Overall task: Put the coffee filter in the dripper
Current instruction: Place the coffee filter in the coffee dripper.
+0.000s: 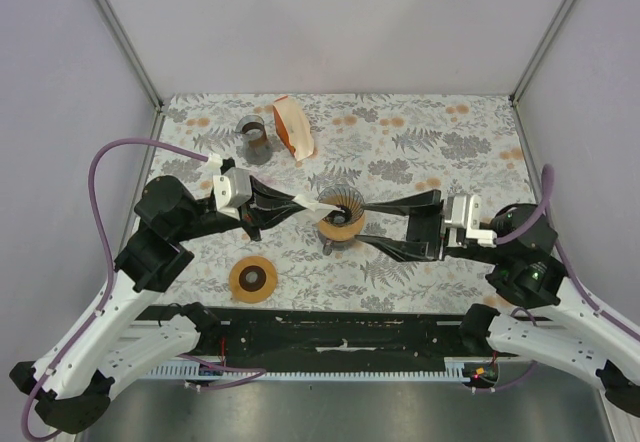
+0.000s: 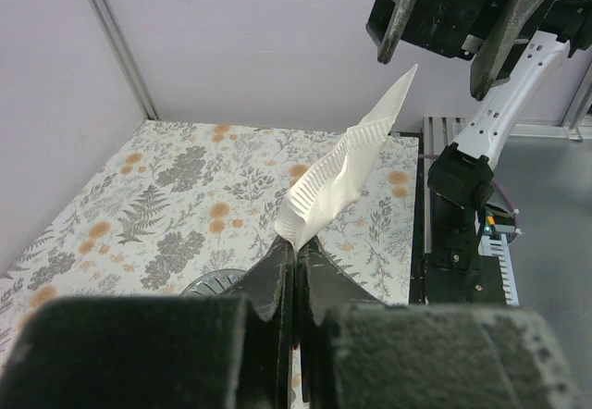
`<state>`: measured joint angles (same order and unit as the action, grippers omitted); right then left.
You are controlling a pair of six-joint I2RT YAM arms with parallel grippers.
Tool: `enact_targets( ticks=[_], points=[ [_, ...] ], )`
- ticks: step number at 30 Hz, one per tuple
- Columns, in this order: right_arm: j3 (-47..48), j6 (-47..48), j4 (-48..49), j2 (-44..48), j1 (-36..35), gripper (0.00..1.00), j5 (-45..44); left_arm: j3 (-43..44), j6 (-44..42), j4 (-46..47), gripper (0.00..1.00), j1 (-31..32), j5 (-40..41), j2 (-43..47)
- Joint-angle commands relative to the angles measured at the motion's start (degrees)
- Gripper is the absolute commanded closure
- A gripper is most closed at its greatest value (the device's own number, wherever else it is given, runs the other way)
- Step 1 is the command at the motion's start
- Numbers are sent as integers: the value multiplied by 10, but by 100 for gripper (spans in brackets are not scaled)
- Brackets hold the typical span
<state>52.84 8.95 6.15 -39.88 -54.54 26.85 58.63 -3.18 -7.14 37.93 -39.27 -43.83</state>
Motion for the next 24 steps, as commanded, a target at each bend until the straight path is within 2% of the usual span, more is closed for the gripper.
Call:
enact_targets(
  ticks=[1, 10, 19, 24],
  points=[
    [31, 19, -9, -37, -3, 45, 2, 2, 8, 18, 98, -2, -4, 2],
    [34, 22, -3, -51, -3, 47, 24, 0, 10, 20, 98, -3, -6, 3],
    [38, 19, -8, -57, -2, 61, 35, -2, 11, 22, 98, -4, -5, 4],
    [39, 18, -5, -63, -3, 62, 35, -2, 12, 23, 98, -5, -6, 4]
  ],
)
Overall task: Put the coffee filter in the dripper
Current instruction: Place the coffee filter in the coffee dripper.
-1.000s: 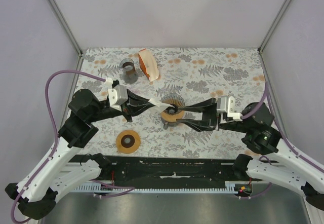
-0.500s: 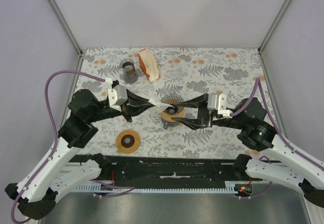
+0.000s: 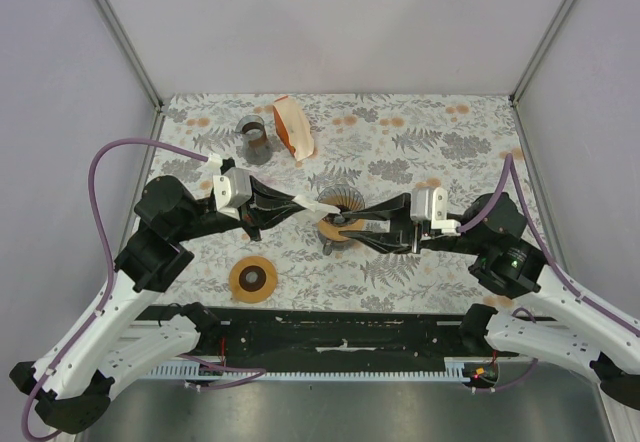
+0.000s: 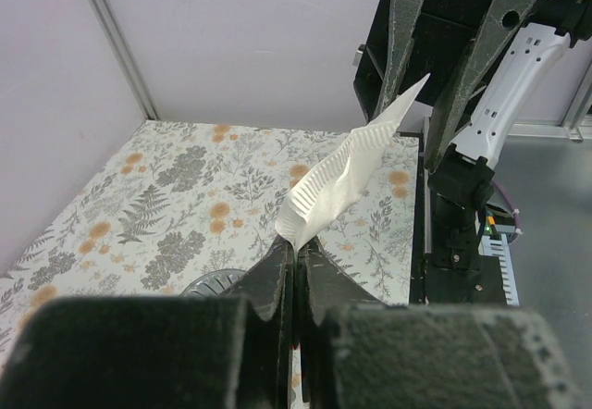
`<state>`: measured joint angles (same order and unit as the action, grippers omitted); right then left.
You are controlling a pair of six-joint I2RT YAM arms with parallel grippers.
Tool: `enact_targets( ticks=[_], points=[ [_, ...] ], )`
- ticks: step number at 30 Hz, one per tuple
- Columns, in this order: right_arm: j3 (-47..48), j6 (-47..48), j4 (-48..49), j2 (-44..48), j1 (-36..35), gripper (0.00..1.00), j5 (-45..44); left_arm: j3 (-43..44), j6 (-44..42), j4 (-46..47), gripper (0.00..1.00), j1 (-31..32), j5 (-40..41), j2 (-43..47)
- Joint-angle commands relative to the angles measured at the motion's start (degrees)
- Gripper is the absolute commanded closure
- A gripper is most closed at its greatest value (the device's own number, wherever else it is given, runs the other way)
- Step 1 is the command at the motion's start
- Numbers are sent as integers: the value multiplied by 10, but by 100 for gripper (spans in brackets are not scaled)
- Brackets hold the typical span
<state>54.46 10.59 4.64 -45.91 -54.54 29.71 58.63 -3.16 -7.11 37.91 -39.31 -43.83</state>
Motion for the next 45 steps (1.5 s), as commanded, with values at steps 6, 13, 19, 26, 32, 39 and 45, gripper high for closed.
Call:
enact_targets(
  ticks=[6, 13, 19, 26, 32, 39, 45],
  points=[
    [27, 2, 18, -7, -2, 62, -3, -2, 10, 21, 98, -5, -8, 3],
    [28, 2, 37, -12, -2, 65, 22, -2, 10, 21, 98, -5, -9, 2],
    [31, 7, 40, -17, -2, 63, 10, -1, 11, 22, 98, -6, -9, 0],
    [30, 14, 41, -17, -2, 59, -13, -2, 10, 22, 98, -5, -14, 0],
    [42, 19, 41, -34, -3, 60, 3, -3, 9, 22, 98, -5, -16, -2],
    [50, 18, 44, -51, -3, 66, 8, -1, 9, 22, 98, -5, -14, -4],
    [57, 7, 52, -61, -2, 75, -28, -4, 6, 22, 98, -5, -15, -1]
  ],
)
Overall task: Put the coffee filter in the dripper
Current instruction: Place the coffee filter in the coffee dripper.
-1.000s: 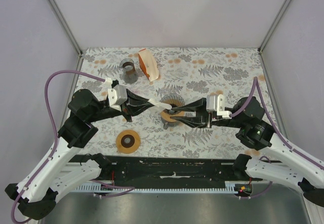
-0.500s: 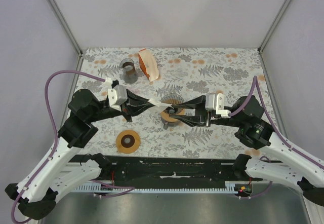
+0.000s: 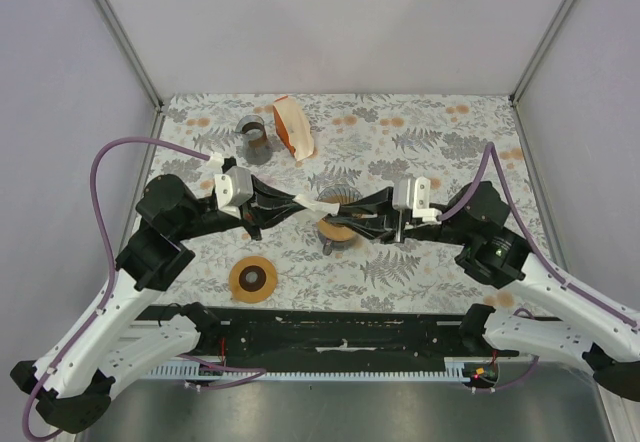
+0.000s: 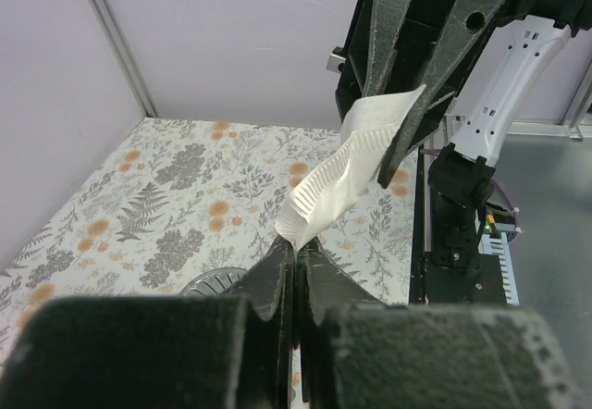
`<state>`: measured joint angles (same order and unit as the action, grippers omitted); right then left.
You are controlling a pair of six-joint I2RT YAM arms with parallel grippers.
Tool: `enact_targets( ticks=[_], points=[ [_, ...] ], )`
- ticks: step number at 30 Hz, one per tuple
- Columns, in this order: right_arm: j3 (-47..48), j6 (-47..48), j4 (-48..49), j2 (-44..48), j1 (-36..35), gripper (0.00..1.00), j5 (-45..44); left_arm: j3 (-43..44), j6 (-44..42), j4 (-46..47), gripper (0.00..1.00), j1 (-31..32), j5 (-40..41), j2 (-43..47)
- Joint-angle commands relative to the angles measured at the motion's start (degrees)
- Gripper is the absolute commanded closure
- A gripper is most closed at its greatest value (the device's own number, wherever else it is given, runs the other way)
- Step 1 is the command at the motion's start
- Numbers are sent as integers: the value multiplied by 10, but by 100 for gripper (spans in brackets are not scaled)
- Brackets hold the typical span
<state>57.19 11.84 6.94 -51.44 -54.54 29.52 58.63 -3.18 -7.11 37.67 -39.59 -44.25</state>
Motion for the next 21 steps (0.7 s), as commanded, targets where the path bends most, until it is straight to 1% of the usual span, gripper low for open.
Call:
enact_targets(
  ticks=[1, 3, 5, 6, 9, 11, 12, 14, 17, 19, 20, 21],
  points=[
    [30, -5, 28, -9, -2, 77, -32, -4, 5, 21, 98, -2, -12, 3],
    [30, -8, 30, -9, -3, 84, -45, -5, 3, 18, 98, -2, -14, 4],
    [28, -8, 33, -7, -2, 98, -48, -5, 3, 16, 98, -2, -13, 6],
    [28, -7, 29, -5, -2, 100, -52, -5, 3, 14, 98, -2, -9, 7],
    [48, -22, -8, -4, 2, 100, -92, -4, 1, 4, 98, -3, 12, 7],
    [87, -64, -56, -16, 21, 100, -125, -1, -18, -8, 79, -3, 45, 8],
    [106, -85, -86, -23, 30, 100, -133, 3, -32, -11, 64, -3, 61, 9],
    [123, -138, -112, -30, 51, 100, -144, 12, -90, -25, 47, -3, 109, 13],
    [121, -244, -125, -38, 101, 100, -150, 28, -181, -36, 37, -3, 178, 14],
    [115, -311, -127, -49, 129, 100, -153, 44, -239, -45, 36, -3, 204, 12],
    [113, -353, -124, -57, 138, 100, -155, 54, -277, -54, 37, -3, 209, 7],
    [111, -384, -121, -65, 145, 100, -158, 69, -295, -62, 38, -2, 215, 3]
  ],
)
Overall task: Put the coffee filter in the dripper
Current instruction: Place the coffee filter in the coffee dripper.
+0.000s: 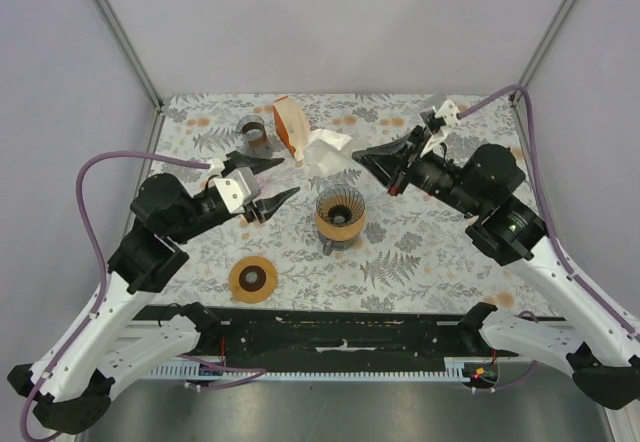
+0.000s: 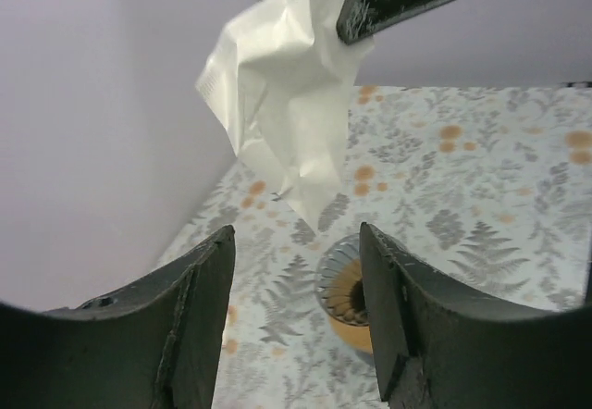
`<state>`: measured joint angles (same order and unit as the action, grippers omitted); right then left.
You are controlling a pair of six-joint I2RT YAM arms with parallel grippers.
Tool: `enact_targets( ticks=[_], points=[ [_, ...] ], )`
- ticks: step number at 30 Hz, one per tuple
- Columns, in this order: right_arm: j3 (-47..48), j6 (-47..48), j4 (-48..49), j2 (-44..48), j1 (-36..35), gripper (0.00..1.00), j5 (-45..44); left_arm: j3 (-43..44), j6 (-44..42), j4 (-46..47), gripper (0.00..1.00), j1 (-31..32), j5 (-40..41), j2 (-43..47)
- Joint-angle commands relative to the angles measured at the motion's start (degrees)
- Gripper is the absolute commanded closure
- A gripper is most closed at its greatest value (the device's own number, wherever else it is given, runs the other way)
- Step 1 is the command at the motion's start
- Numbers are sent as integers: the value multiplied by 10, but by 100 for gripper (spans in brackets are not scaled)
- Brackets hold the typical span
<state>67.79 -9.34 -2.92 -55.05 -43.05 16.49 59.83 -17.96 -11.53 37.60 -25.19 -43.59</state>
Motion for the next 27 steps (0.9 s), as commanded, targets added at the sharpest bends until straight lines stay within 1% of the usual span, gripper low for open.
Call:
enact_targets(
  ticks=[1, 3, 5, 9, 11, 13, 16, 19, 21, 23, 25, 27],
  points=[
    [3, -211, -9, -37, 34, 100, -28, 73, -167, -35, 42, -2, 71, -10],
    [2, -280, 13, -46, 38, 100, -28, 107, -208, -75, 48, -1, 66, -27],
    [6, -341, 24, -47, 42, 100, -50, 129, -246, -97, 51, 1, 62, -39],
    [6, -470, 42, -38, 50, 100, -93, 163, -383, -130, 53, 21, 63, -71],
    [0, -525, 43, -30, 49, 100, -110, 170, -419, -135, 52, 46, 79, -87],
    [-14, -575, 46, -21, 50, 100, -122, 173, -427, -135, 50, 86, 109, -103],
    [-36, -627, 41, -10, 37, 100, -138, 186, -425, -123, 46, 184, 181, -129],
    [-35, -635, 31, -13, 5, 100, -160, 214, -409, -111, 46, 264, 249, -160],
    [-28, -633, 31, -17, -8, 100, -161, 237, -387, -109, 49, 312, 307, -188],
    [-24, -632, 30, -18, -16, 100, -180, 251, -379, -109, 56, 337, 352, -206],
    [-27, -631, 30, -16, -22, 100, -187, 250, -380, -105, 61, 346, 384, -213],
    [-35, -631, 30, -9, -23, 100, -192, 245, -378, -93, 65, 348, 396, -209]
  ],
)
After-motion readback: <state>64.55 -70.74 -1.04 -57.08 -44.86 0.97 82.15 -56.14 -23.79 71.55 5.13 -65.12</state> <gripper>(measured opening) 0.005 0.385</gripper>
